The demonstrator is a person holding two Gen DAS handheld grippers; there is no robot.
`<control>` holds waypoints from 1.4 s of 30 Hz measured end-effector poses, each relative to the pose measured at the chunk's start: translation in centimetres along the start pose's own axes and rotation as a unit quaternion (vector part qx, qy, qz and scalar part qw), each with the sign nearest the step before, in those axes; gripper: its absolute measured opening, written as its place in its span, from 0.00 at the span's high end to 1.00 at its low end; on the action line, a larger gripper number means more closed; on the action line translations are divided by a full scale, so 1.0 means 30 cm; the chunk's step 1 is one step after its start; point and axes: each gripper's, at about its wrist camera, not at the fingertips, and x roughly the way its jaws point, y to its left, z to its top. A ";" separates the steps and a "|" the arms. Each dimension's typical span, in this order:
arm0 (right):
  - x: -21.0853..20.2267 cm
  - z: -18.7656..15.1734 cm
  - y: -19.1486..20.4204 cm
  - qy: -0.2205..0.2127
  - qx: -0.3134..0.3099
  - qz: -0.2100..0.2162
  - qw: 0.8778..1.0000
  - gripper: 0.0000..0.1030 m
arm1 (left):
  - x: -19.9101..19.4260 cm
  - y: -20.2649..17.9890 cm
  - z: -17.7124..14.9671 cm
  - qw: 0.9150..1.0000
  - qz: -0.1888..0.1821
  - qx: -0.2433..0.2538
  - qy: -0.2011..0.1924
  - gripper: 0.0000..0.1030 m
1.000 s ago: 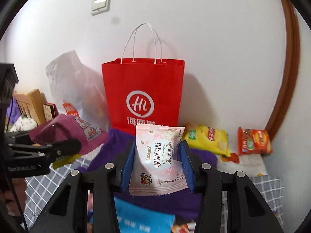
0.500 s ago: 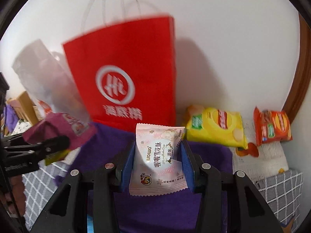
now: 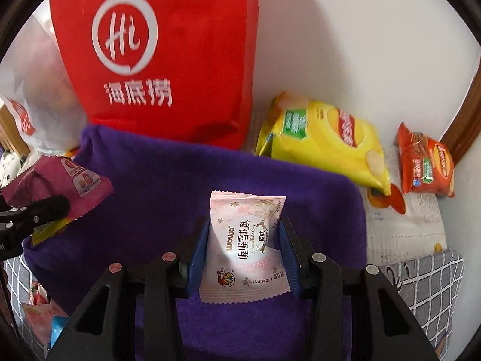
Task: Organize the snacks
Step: 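Open the right tool over the towel while the left tool releases its magenta packet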
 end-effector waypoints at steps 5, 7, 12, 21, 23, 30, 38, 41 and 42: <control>-0.003 0.000 0.003 -0.001 -0.006 -0.002 1.000 0.56 | 0.041 -0.010 -0.005 1.000 -0.003 -0.002 0.019 0.45; 0.000 0.001 0.005 0.002 -0.009 -0.008 1.000 0.56 | 0.048 -0.011 -0.005 1.000 -0.005 -0.002 0.023 0.45; 0.006 0.004 0.008 0.009 -0.012 -0.013 1.000 0.56 | 0.059 -0.021 -0.008 1.000 -0.002 0.003 0.028 0.45; -0.029 0.008 0.006 0.000 -0.011 -0.018 1.000 0.44 | 0.059 -0.023 -0.008 1.000 -0.004 0.008 0.028 0.44; -0.042 0.010 0.009 -0.008 -0.014 -0.021 1.000 0.39 | 0.057 -0.026 -0.008 1.000 -0.005 0.010 0.027 0.44; -0.097 0.015 0.013 -0.034 -0.016 -0.010 0.999 0.33 | 0.042 -0.030 -0.001 0.999 -0.020 0.009 0.026 0.40; -0.146 0.016 0.019 -0.059 -0.006 -0.005 0.998 0.33 | -0.025 -0.028 0.017 1.000 -0.012 0.009 0.000 0.25; -0.161 0.015 0.024 -0.066 -0.008 -0.007 0.998 0.33 | -0.049 -0.022 0.027 1.000 -0.011 0.000 0.001 0.24; -0.168 0.013 0.027 -0.071 -0.009 -0.010 0.997 0.33 | -0.056 -0.020 0.027 1.000 -0.010 -0.002 0.001 0.24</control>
